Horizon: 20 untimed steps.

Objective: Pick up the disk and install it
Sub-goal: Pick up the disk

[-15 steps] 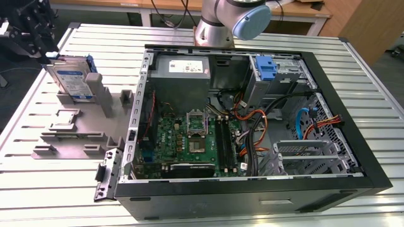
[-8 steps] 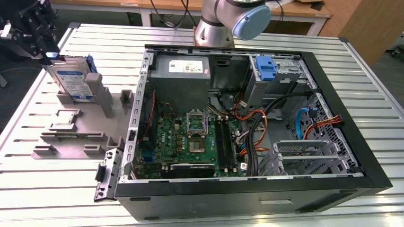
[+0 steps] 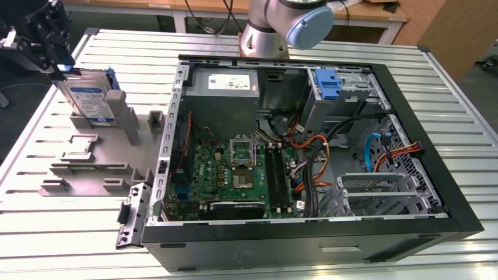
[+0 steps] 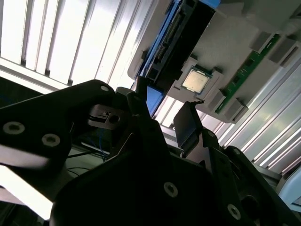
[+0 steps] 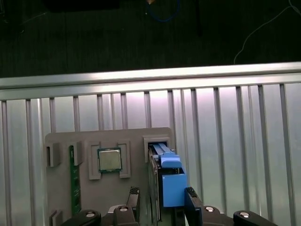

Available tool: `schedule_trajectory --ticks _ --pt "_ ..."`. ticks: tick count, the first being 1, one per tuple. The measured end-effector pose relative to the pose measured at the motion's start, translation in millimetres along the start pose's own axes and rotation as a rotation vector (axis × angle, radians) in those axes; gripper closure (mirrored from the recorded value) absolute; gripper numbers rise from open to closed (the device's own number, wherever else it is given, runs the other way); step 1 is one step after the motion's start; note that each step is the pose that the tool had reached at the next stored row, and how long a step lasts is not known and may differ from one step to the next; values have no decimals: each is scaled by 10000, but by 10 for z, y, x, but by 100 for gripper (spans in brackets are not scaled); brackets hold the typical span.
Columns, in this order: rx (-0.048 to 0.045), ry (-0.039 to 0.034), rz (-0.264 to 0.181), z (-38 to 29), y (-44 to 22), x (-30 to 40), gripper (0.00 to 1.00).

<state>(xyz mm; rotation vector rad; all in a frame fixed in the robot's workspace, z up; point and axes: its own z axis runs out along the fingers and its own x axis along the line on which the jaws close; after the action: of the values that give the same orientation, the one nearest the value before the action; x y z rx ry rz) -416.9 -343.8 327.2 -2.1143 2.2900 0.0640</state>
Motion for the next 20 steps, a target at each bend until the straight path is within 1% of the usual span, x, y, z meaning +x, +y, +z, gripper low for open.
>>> schedule_trajectory --ticks 4,11,16,20 --pt "-2 1 -41 1 12 -27 50" --pt "-20 6 -448 4 22 -54 50" --pt "-4 3 -510 21 63 -53 50" --pt "-5 4 -538 46 74 -51 50"
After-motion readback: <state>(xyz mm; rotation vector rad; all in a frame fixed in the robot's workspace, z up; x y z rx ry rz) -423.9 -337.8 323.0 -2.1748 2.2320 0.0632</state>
